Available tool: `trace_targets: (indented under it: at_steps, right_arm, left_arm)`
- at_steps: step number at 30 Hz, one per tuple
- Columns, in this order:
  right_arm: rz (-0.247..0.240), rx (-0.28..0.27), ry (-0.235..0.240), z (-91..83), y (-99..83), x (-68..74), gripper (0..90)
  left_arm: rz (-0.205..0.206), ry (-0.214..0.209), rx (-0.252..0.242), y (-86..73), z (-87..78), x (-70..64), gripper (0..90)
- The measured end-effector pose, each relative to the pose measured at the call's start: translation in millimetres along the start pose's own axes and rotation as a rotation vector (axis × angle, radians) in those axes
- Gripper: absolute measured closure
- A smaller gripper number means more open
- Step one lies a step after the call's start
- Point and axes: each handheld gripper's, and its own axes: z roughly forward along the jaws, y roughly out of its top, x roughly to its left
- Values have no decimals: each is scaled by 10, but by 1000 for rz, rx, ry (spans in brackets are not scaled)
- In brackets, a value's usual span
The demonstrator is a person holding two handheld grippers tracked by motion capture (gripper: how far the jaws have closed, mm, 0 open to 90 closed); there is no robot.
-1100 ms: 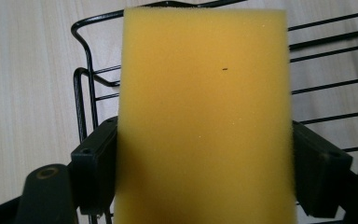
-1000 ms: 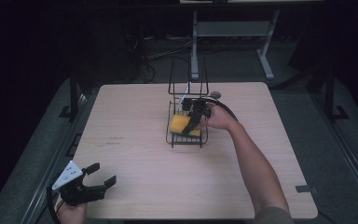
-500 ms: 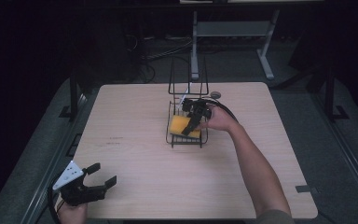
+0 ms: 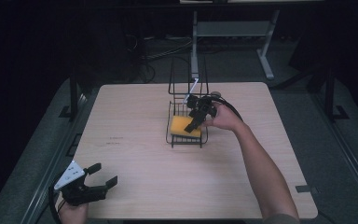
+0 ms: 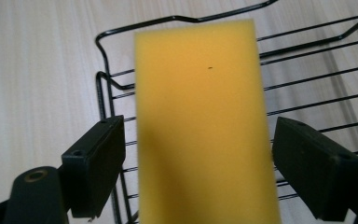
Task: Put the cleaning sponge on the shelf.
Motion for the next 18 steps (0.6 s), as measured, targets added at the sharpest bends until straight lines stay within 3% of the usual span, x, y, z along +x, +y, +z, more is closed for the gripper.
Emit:
trace_targets:
  at_steps: [9,18]
  right_arm:
    - [-5,5,-5,-83,22,105,172]
    - [-47,13,8,-93,72,229,171]
  left_arm:
    - [7,-5,4,5,12,-7,128]
    - [9,-4,4,5,7,-8,128]
